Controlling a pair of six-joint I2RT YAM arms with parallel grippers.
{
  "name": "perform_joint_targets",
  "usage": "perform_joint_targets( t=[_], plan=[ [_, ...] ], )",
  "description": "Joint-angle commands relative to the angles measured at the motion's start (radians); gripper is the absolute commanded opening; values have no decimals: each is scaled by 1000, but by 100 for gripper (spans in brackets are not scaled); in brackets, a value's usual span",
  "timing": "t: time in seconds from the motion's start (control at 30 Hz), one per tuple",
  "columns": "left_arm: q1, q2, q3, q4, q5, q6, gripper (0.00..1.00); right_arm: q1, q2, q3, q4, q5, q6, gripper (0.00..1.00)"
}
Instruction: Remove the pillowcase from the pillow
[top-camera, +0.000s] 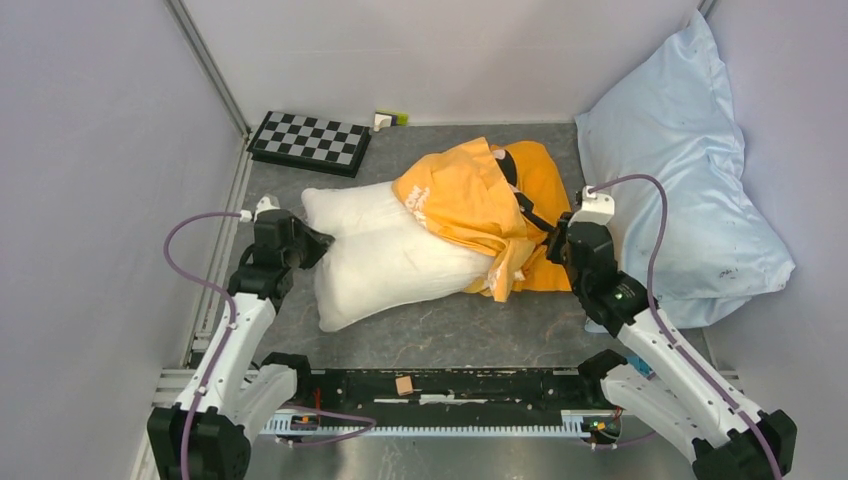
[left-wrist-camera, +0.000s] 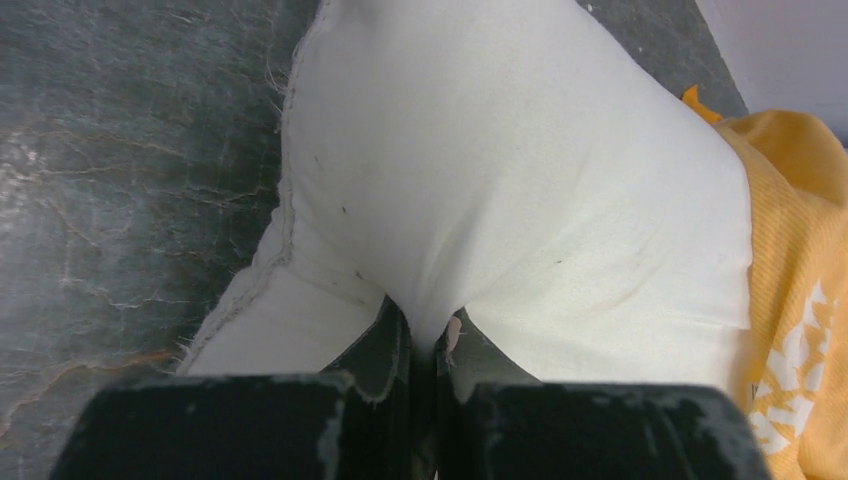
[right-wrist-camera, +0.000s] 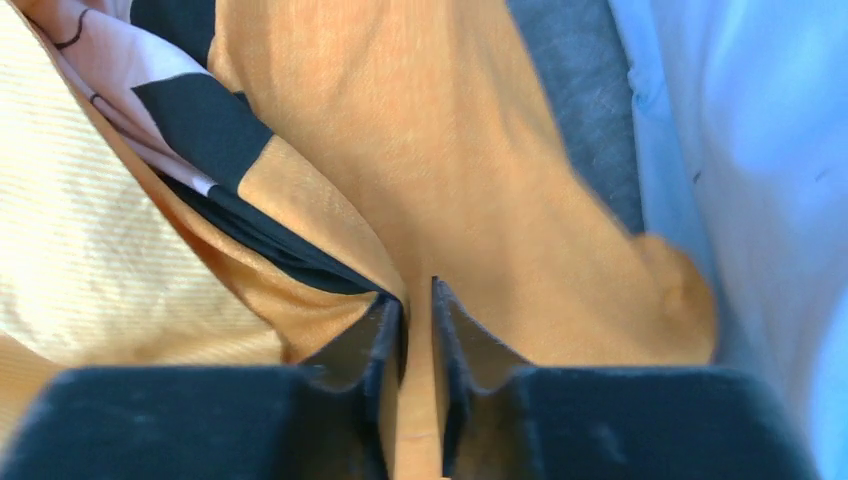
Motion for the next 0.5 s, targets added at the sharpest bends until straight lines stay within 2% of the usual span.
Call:
perform_joint_targets(
  t=[0.0,0.07,0.1,0.17,0.27,0.4,0.43,0.47],
  plan=[
    [68,-6,82,-32,-264,83,2,-54,-60,11,106,-47,-255,54],
    [68,-19,84,-11,-214,78,2,-53,-59,16,164,-289,-332,90],
    [66,-23,81,8,-169,77,2,-53,-40,32,166,-349,-325,97],
    [66,-16,97,26,-100,83,5,-53,8,91,144,-430,-312,98],
    [66,3,172,-41,-67,118,42,-52,56,164,125,-475,-310,98],
    [65,-30,245,-163,-159,136,92,-52,89,235,128,-530,-319,98],
    [65,-47,253,-181,-172,139,99,-52,100,251,125,-538,-321,98],
    [66,-62,259,-194,-173,144,100,-52,109,269,123,-546,-323,98]
  ],
)
